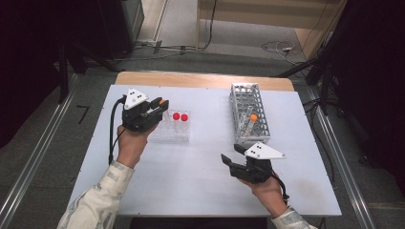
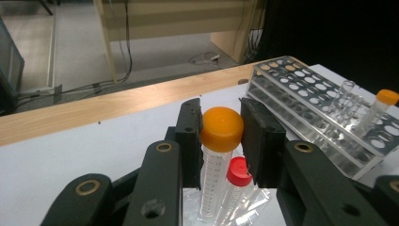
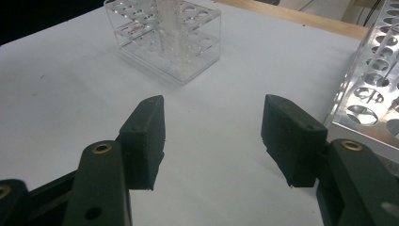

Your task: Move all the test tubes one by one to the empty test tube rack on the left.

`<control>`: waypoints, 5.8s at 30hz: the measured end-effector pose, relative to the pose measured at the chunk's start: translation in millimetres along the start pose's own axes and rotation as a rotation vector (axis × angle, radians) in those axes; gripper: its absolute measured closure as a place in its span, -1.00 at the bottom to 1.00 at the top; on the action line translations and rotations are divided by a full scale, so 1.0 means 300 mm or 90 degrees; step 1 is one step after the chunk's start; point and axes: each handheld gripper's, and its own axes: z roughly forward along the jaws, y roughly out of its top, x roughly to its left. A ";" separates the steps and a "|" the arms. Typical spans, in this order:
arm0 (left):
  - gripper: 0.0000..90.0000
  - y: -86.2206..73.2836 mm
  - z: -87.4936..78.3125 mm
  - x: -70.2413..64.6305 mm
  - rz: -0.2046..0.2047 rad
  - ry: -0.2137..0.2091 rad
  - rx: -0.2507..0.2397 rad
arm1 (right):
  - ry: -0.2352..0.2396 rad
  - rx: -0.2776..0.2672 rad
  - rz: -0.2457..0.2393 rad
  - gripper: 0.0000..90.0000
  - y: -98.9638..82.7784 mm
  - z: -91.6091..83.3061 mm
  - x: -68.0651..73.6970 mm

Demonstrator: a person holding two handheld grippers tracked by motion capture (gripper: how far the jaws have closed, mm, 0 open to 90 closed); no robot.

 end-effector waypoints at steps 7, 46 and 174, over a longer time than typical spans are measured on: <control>0.55 -0.020 0.026 -0.009 0.012 0.009 0.006 | -0.002 -0.002 -0.001 -0.14 -0.001 -0.002 -0.003; -0.30 -0.137 -0.004 -0.039 -0.024 -0.001 0.021 | -0.067 -0.006 0.026 -0.13 -0.003 -0.011 -0.067; 0.55 -0.195 -0.066 -0.248 0.065 -0.148 0.050 | 0.086 0.006 -0.063 0.47 0.134 0.247 0.231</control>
